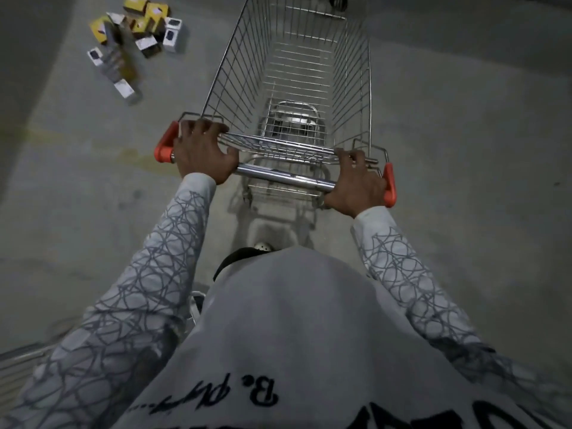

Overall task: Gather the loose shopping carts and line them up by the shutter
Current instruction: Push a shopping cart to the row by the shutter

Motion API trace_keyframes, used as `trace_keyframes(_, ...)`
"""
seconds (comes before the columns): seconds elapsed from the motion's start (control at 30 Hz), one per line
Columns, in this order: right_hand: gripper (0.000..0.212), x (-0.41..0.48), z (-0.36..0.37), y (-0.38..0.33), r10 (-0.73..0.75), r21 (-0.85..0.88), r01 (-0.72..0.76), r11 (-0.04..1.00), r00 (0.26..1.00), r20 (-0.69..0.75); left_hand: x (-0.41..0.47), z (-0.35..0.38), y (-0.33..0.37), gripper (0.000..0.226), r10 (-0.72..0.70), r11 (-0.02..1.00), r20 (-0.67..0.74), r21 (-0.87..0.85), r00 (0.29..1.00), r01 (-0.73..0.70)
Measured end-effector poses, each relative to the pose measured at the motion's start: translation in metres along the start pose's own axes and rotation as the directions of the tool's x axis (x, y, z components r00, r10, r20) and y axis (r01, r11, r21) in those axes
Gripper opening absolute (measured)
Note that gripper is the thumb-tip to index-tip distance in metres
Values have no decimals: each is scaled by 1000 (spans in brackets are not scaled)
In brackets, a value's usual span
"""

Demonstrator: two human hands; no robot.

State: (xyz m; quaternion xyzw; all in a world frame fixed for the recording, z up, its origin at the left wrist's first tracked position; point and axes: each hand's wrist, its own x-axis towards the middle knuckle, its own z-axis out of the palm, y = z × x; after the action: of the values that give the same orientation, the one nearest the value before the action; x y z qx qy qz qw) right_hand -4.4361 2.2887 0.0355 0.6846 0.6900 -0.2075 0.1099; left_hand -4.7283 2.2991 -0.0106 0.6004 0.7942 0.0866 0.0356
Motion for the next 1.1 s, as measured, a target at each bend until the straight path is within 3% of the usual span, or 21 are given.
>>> trace_keyframes(0.3,97,24,-6,-47,157,121,-152,981,987,-32,110,-1,-11,53,221,975,79,12,972,-223)
trace_keyframes(0.57,99,67,-3,-43,253,275,-224,935,964,-76,203,9,27,55,428,904,88,-34,900,-426)
trace_keyframes(0.83,101,119,-27,-32,416,408,-357,841,907,-63,307,28,104,61,613,788,145,-40,777,-614)
trace_keyframes(1.1,105,161,-51,-4,607,455,-528,717,794,-35,369,49,200,56,737,673,183,-104,651,-732)
